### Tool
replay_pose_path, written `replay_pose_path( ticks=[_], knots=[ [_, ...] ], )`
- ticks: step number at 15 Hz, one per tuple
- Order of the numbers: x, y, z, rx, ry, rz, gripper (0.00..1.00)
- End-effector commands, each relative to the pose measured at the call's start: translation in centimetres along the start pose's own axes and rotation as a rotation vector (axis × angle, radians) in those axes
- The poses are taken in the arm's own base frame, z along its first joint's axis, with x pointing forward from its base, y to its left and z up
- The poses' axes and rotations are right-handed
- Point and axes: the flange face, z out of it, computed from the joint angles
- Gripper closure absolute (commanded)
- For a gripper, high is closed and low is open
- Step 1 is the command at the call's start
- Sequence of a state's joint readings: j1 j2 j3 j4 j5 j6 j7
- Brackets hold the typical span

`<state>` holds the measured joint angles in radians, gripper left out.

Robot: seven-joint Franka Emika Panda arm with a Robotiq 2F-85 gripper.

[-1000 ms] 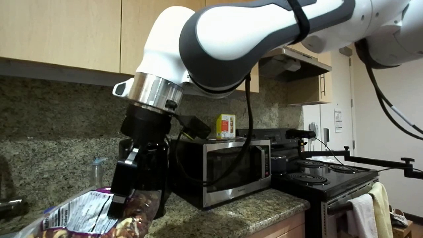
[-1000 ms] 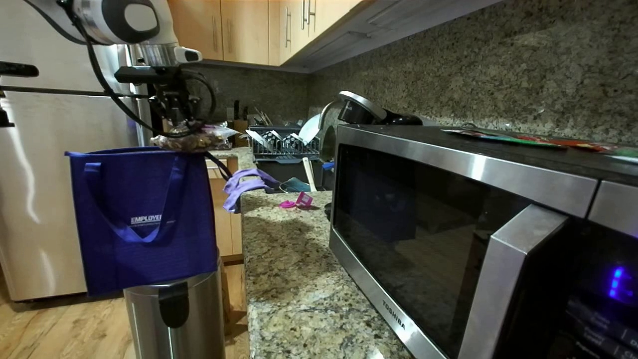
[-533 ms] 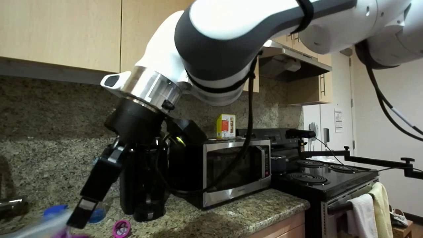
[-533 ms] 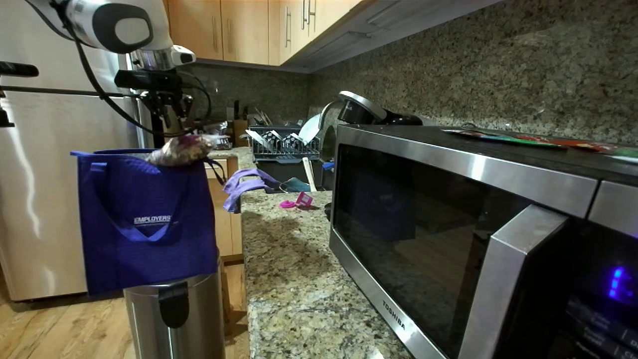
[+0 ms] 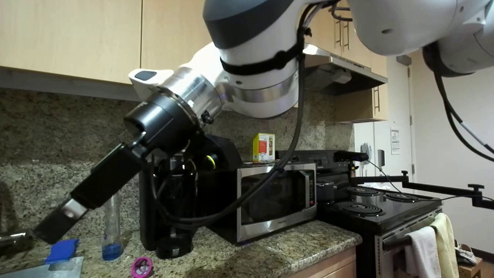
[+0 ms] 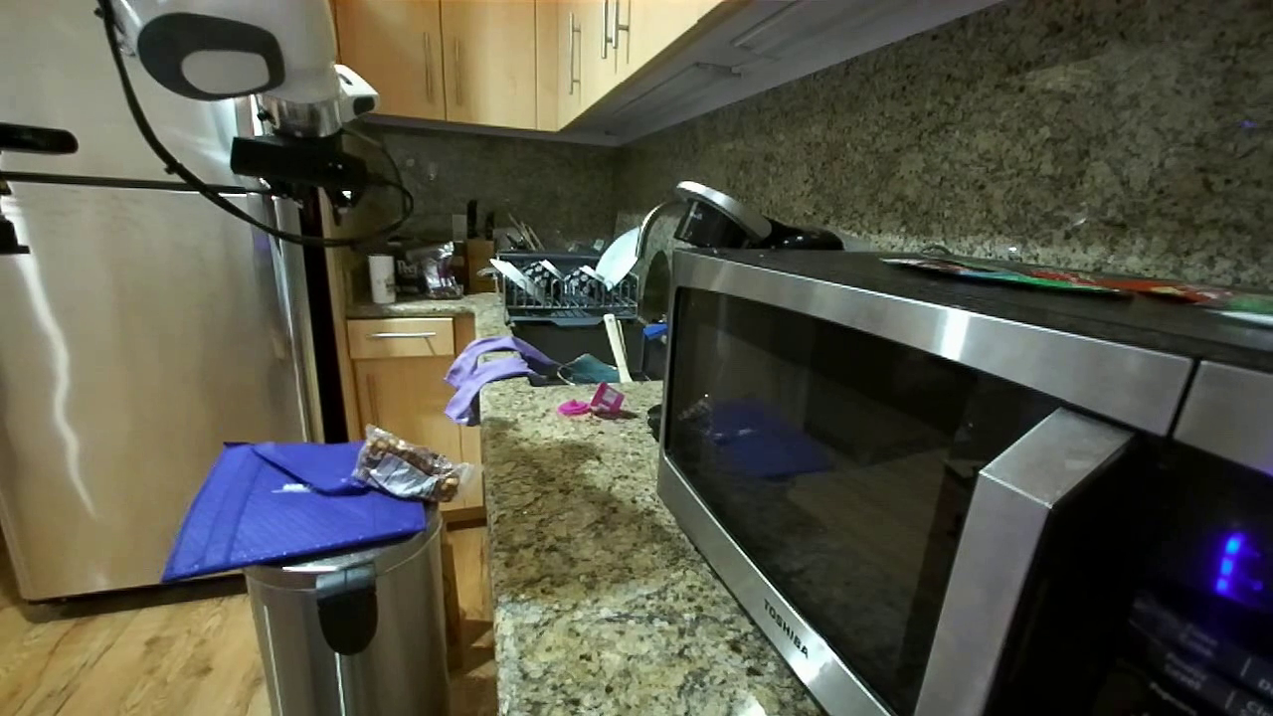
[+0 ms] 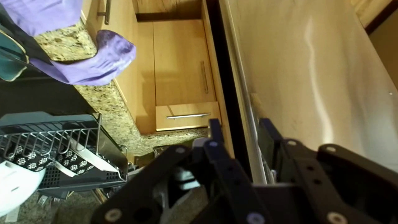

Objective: Place the packet in the blue bag

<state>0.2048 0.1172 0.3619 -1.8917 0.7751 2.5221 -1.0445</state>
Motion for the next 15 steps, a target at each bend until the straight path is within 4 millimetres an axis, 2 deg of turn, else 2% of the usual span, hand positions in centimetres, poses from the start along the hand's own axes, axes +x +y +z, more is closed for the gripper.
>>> replay_pose_path(
  ticks=[1,3,4,5,8,11,15],
  knots=[
    [-3.4,1.9,-1.3,0.086,0.06,0.021,0.89],
    [-5.4,3.5,-1.5,0.136,0.08,0.053,0.89],
    [-6.5,4.2,-1.6,0.151,0.074,0.067,0.39],
    [-7.5,5.0,-1.8,0.165,0.074,0.082,0.38],
    [-11.0,6.9,-2.4,0.193,0.026,0.158,0.19],
    [-14.5,8.5,-4.1,0.169,-0.032,0.24,0.02],
    [-18.9,9.8,-6.7,0.053,-0.078,0.297,0.0]
  ],
)
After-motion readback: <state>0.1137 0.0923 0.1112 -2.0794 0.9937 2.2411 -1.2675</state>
